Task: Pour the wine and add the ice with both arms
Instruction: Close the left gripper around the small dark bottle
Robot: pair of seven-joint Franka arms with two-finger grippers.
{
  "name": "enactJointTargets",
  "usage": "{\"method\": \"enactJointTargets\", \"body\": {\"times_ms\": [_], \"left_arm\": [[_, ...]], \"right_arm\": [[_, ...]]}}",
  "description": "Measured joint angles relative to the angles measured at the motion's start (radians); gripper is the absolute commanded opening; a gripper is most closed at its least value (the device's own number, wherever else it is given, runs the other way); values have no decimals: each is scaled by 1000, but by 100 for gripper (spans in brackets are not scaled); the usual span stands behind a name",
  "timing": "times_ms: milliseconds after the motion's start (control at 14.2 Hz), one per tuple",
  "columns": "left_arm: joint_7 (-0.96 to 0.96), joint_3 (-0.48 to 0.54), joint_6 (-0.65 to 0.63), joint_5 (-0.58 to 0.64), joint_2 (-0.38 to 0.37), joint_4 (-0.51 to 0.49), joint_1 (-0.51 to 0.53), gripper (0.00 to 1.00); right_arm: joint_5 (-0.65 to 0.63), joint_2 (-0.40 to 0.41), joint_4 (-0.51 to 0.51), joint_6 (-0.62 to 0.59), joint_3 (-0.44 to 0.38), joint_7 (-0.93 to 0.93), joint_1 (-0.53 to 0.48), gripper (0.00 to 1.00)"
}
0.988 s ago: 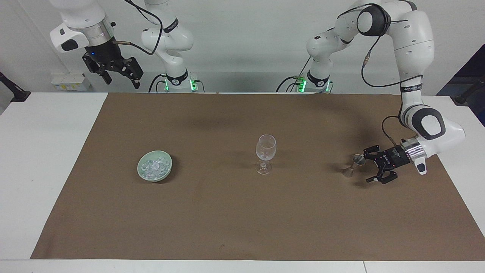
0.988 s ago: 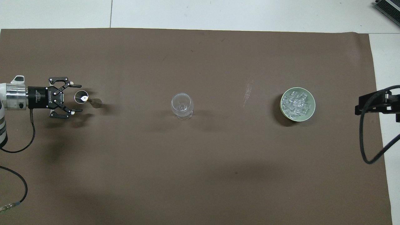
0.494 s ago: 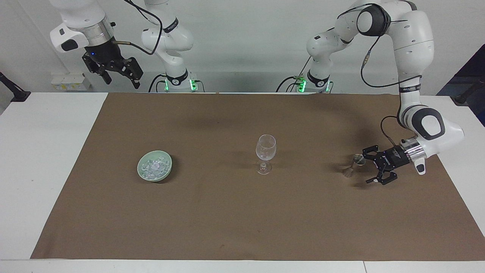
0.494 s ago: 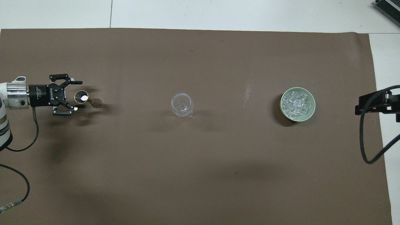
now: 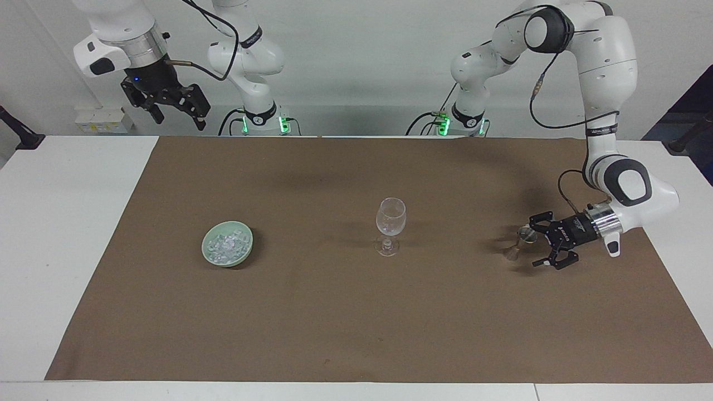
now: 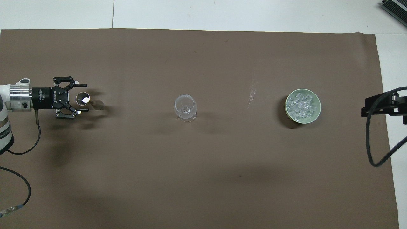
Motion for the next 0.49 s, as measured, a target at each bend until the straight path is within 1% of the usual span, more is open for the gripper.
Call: {"method": "enactJointTargets", "body": {"times_ms": [494], "left_arm": [[0,-1,-13,0,0,-3,0,100]], "right_arm": [[0,0,0,-1,0,0,0,100]]}}
